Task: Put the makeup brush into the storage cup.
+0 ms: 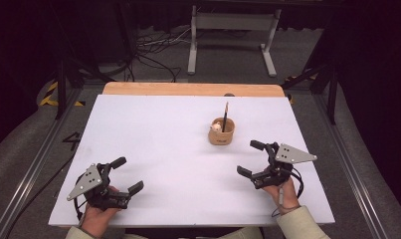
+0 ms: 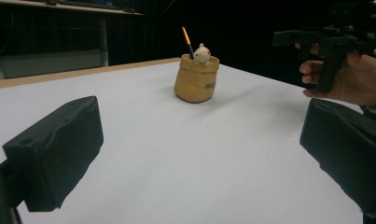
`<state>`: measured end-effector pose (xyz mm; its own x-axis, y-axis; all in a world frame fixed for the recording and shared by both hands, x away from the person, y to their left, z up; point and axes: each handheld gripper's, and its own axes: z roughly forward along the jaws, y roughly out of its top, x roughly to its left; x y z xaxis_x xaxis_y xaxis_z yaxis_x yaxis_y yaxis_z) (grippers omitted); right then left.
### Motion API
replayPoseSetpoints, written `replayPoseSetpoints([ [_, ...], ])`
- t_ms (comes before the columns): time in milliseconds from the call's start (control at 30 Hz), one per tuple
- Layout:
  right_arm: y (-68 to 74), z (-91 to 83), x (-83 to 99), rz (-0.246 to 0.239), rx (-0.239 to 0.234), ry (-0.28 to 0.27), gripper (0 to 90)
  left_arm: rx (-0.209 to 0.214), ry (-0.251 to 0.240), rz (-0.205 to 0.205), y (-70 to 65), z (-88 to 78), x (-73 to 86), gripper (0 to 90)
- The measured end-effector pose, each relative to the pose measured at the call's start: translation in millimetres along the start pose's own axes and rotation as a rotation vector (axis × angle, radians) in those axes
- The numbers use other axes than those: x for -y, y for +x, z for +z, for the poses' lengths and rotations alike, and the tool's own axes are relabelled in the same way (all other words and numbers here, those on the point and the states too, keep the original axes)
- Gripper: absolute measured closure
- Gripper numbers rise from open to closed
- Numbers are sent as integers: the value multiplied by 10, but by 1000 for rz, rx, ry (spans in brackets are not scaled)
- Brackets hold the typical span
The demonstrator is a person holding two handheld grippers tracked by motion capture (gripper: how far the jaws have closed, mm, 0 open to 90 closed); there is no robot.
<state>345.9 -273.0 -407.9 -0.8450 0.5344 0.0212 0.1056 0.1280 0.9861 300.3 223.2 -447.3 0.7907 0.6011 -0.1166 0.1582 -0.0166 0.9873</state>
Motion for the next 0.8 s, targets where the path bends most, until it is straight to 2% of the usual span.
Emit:
replayPoseSetpoints([
  [333,77,20,121,-36,6,5,0,8,1,-3,5,2,1,1],
  [533,95,14,187,-28,5,6,0,25,7,3,7,12,0,1],
  [700,125,15,233,-24,5,17,0,37,12,-18,19,24,11,1],
  [800,144,20,270,-18,0,23,0,50,10,-16,16,31,13,1],
])
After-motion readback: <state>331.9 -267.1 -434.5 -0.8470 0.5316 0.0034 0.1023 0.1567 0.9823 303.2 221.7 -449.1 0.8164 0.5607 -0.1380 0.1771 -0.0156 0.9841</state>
